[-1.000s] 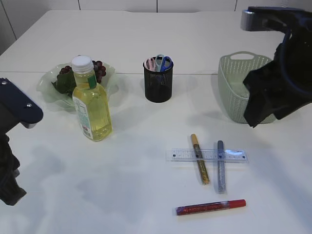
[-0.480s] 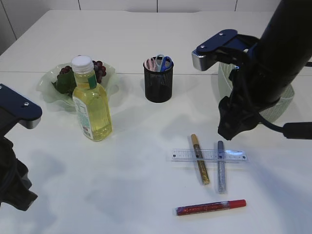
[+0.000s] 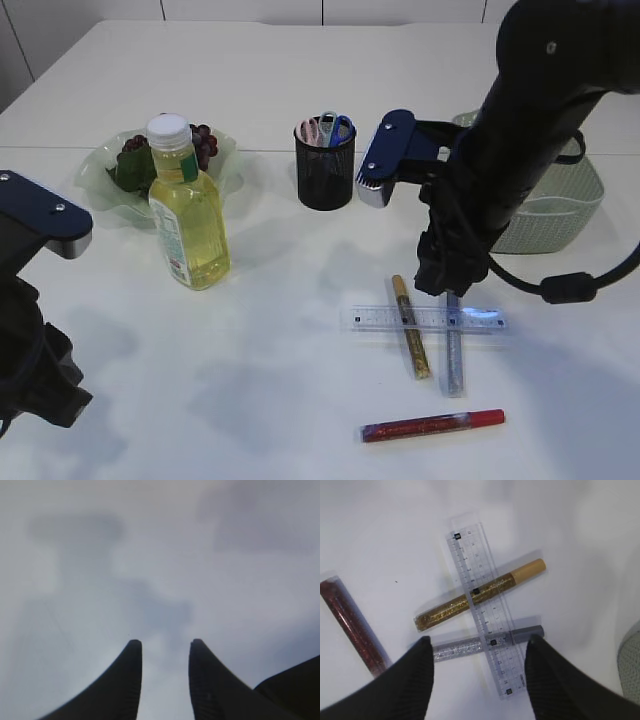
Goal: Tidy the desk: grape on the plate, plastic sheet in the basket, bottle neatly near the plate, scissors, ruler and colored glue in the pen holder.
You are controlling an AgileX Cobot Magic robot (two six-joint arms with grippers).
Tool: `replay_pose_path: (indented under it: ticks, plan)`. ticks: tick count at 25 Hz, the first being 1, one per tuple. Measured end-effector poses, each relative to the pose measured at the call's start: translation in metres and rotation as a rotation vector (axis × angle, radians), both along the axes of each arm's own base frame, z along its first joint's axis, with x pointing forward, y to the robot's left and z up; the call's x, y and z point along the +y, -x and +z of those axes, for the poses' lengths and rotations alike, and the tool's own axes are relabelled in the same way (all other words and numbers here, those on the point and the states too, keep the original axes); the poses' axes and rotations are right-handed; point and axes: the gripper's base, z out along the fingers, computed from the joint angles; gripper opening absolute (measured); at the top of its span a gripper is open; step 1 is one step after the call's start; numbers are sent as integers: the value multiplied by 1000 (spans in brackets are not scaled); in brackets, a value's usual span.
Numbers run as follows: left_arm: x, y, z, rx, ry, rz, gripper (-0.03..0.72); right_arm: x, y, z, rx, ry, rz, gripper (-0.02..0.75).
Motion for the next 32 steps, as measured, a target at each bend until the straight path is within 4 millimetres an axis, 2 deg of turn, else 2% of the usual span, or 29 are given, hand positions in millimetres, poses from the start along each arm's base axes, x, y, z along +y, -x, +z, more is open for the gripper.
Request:
replay_pose_path:
  ticks: [7, 11, 17, 23, 32]
  plan:
    - [0, 0, 0, 6, 7, 5, 239, 6, -8, -17, -26, 33, 136, 457]
    - [-1, 2, -1, 19, 15, 13, 239, 16, -12, -24, -50, 39, 204, 457]
    - [3, 5, -2, 54, -25, 27, 239, 32, -25, -44, -43, 25, 217, 457]
    - [2, 4, -1, 43, -15, 22, 239, 40, -38, -61, 27, 45, 222, 457]
    - [1, 3, -1, 36, -8, 20, 239, 41, -38, -79, 96, 69, 246, 457]
